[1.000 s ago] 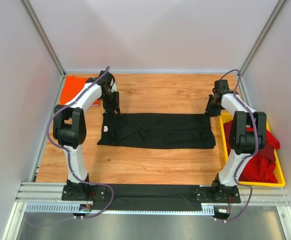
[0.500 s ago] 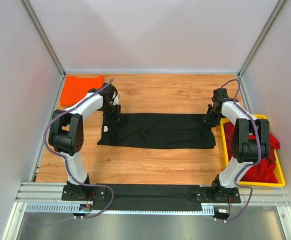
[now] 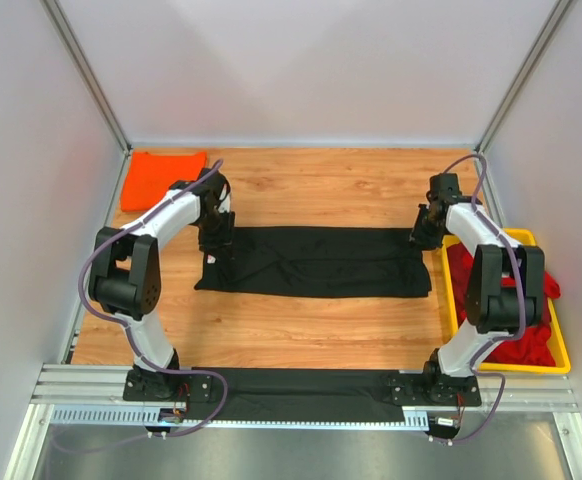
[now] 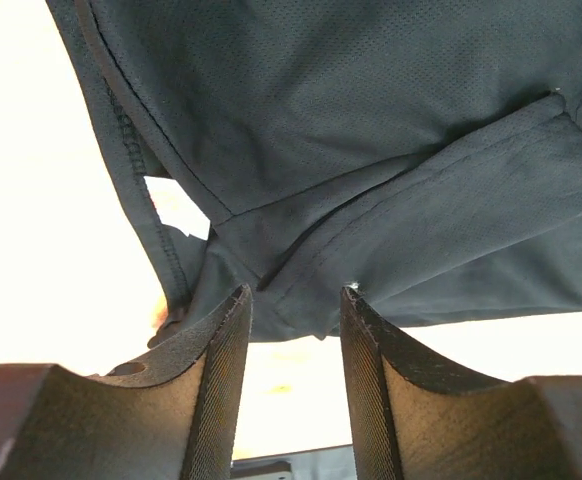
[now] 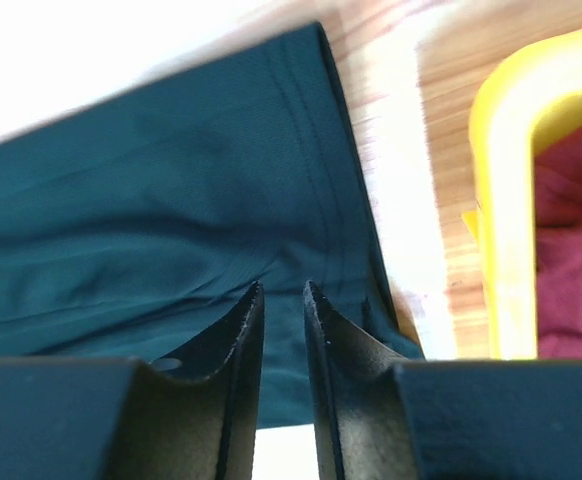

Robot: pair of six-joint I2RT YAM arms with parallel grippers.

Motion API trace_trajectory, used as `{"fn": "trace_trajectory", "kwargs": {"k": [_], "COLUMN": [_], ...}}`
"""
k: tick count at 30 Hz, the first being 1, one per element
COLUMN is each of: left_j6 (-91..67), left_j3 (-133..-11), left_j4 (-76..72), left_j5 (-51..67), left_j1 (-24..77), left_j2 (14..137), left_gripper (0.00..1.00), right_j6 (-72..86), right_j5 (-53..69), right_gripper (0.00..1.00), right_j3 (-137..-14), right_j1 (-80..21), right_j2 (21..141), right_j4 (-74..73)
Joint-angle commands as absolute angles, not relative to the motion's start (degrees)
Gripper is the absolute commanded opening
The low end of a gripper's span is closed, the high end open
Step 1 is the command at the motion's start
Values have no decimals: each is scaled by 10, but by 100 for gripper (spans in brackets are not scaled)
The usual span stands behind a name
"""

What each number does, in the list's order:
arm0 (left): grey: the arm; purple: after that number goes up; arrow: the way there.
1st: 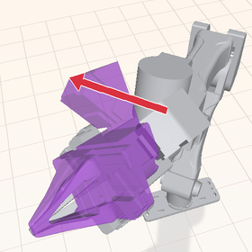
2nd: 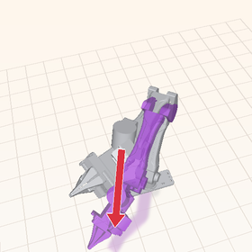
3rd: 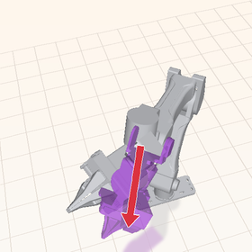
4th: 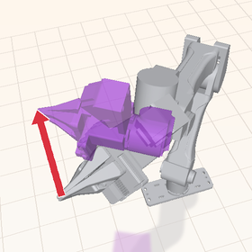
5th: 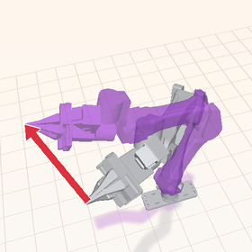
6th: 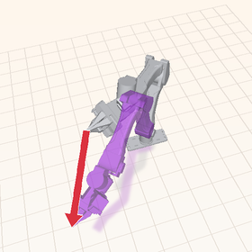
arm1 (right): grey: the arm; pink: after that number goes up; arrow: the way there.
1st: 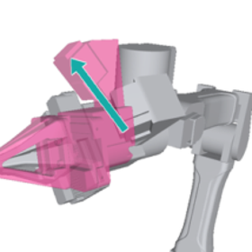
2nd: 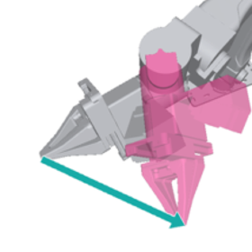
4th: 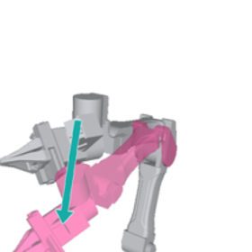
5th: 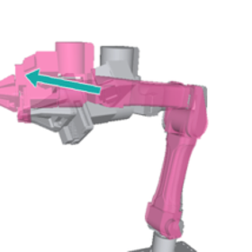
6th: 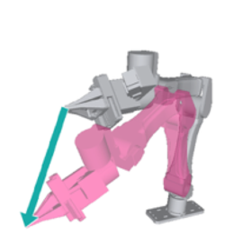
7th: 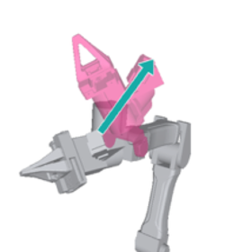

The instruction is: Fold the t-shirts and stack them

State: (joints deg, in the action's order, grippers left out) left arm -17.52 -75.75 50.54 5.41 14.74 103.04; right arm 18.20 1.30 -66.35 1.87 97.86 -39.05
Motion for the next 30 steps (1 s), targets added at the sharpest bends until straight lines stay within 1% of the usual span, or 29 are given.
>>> {"fn": "trace_trajectory", "kwargs": {"k": [1,3,8,14,22,30], "left_j6": [-147,-146,-149,-146,-142,-134], "left_j3": [-767,-764,-756,-742,-740,-735], "left_j4": [508,508,514,496,497,484], "left_j5": [53,78,67,123,136,210], "left_j1": [146,147,147,148,148,151], "left_j2": [1012,1019,1030,1013,1022,1002], "left_gripper": [49,51,51,49,47,46], "right_j6": [187,188,188,189,186,186], "right_j5": [25,33,35,34,34,33], "right_gripper": [25,26,27,28,28,29], "right_j3": [-672,-674,-683,-693,-700,-705], "right_j1": [11,9,3,-16,-18,-20], "right_j2": [925,914,893,875,853,846], "right_j4": [-390,-394,-405,-415,-428,-433]}}
